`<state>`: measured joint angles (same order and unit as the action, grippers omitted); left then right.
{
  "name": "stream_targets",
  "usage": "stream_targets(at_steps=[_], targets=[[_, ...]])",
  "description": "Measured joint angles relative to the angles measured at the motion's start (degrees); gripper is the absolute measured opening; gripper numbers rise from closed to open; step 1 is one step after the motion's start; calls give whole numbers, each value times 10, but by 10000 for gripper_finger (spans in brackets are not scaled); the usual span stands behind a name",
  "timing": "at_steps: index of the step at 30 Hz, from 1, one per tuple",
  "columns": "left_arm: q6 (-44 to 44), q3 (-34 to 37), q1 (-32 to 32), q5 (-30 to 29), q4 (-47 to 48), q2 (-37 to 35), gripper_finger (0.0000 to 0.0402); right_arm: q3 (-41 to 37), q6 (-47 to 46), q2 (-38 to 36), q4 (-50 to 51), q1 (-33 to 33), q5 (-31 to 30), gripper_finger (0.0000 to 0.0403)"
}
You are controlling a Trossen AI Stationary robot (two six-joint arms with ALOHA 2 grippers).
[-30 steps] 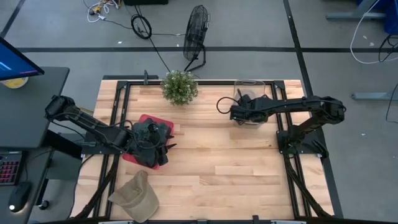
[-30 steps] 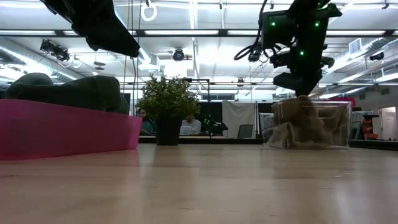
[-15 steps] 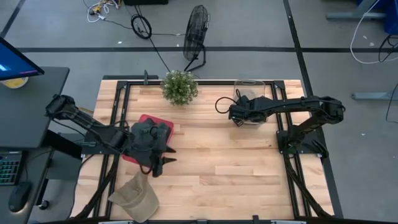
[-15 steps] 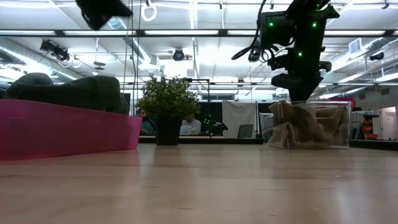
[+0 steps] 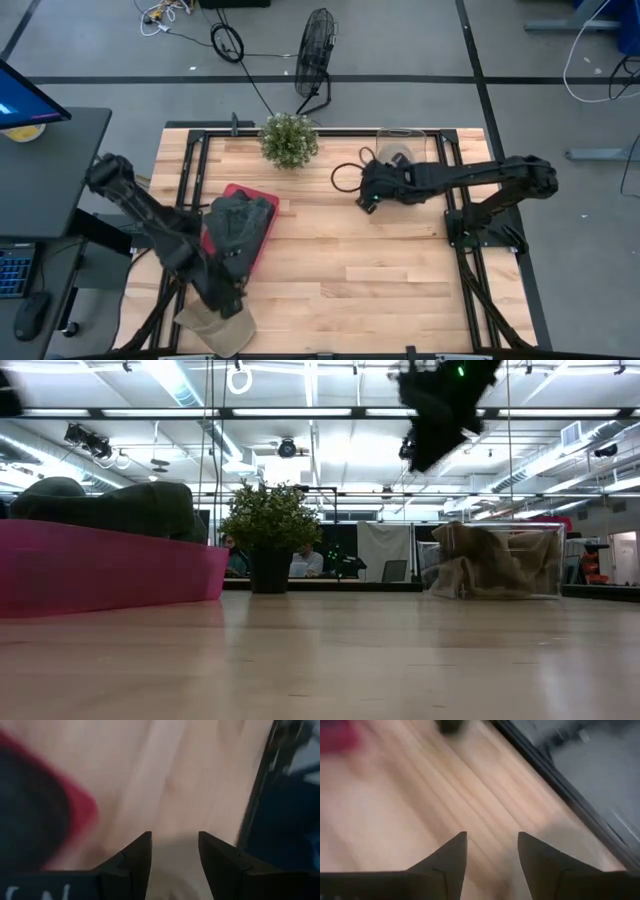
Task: Pick & Place hat
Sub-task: Put the brown cap into the transparent bin
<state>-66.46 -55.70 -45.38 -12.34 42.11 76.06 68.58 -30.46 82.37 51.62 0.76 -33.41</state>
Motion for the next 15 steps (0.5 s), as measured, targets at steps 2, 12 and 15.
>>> stream_targets(at_steps=[2, 12, 15], targets=[[-60, 0, -25, 44, 8, 28, 165, 7, 34, 0, -62, 22, 0, 180], [-289, -2, -127, 123, 8, 111, 165, 8, 166, 0, -265, 85, 29, 180], [-304, -2, -141, 118, -13, 131, 165, 8, 175, 0, -267, 94, 30, 181]])
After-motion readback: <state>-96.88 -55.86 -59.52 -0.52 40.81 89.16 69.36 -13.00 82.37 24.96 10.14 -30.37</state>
